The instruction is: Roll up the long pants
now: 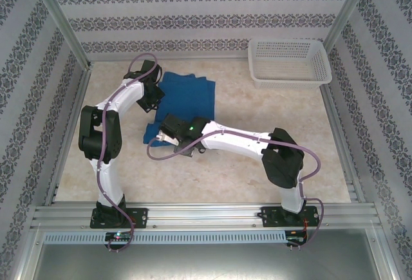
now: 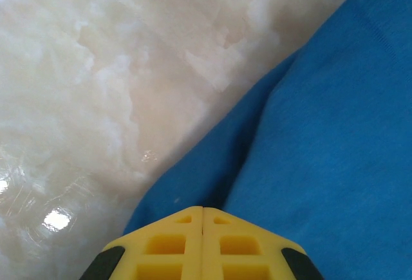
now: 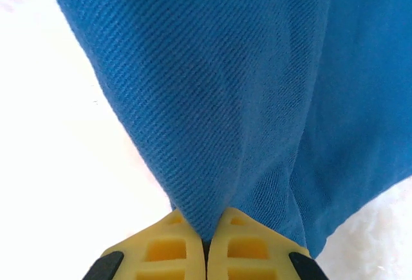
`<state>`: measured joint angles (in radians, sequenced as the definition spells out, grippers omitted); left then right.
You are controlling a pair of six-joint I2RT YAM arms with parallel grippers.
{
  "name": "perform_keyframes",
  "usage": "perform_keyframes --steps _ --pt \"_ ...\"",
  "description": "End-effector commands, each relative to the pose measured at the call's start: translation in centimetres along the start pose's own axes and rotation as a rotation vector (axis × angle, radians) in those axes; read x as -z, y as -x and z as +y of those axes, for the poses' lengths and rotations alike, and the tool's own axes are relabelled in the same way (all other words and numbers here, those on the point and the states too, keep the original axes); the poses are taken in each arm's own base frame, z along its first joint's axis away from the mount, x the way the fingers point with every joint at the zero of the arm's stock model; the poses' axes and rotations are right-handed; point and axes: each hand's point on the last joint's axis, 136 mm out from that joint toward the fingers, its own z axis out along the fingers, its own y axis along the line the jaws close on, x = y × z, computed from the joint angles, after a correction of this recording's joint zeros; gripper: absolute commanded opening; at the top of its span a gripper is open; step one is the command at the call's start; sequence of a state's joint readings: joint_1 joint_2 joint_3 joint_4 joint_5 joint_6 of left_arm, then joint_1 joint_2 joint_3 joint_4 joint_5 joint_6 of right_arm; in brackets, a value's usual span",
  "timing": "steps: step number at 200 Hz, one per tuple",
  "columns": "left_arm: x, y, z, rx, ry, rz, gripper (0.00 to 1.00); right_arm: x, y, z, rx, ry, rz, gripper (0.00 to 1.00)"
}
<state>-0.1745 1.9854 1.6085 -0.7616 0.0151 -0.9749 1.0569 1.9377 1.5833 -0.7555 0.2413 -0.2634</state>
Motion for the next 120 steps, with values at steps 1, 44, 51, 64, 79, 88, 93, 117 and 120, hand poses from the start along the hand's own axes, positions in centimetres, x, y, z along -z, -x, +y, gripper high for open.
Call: perform_keyframes --steps 1,44,51,64,79,88,93,117,120 --pt "1.1 0.7 0.3 -0.003 0.009 -0.001 0.00 3.3 0.7 1.2 -0.026 0.108 -0.035 0.00" --pt "0.9 0.7 0.6 0.012 0.001 0.011 0.00 4.2 1.2 1.7 -0.078 0.265 -0.032 0.00" --pt "0.9 0.8 0.7 0.015 0.002 0.010 0.00 4.3 1.4 1.5 -0.090 0.288 -0.035 0.00" --pt "0.8 0.8 0.8 0.022 0.000 0.010 0.00 4.4 1.6 1.2 -0.106 0.318 -0.029 0.00" --pt "0.6 0.8 0.9 0.029 -0.006 0.020 0.00 4.4 1.8 1.0 -0.113 0.351 -0.015 0.00" --pt "0.6 0.8 0.8 0.032 -0.009 0.025 0.00 4.3 1.9 0.8 -0.121 0.372 -0.006 0.00" --pt "0.5 0.7 0.9 0.032 -0.008 0.029 0.00 4.4 2.1 0.7 -0.123 0.385 -0.005 0.00" --pt "0.5 0.8 1.1 0.034 -0.004 0.026 0.00 4.0 2.5 0.4 -0.146 0.462 0.008 0.00" --pt "0.6 0.9 1.1 0.035 -0.006 0.024 0.00 4.1 2.6 0.3 -0.152 0.473 0.008 0.00"
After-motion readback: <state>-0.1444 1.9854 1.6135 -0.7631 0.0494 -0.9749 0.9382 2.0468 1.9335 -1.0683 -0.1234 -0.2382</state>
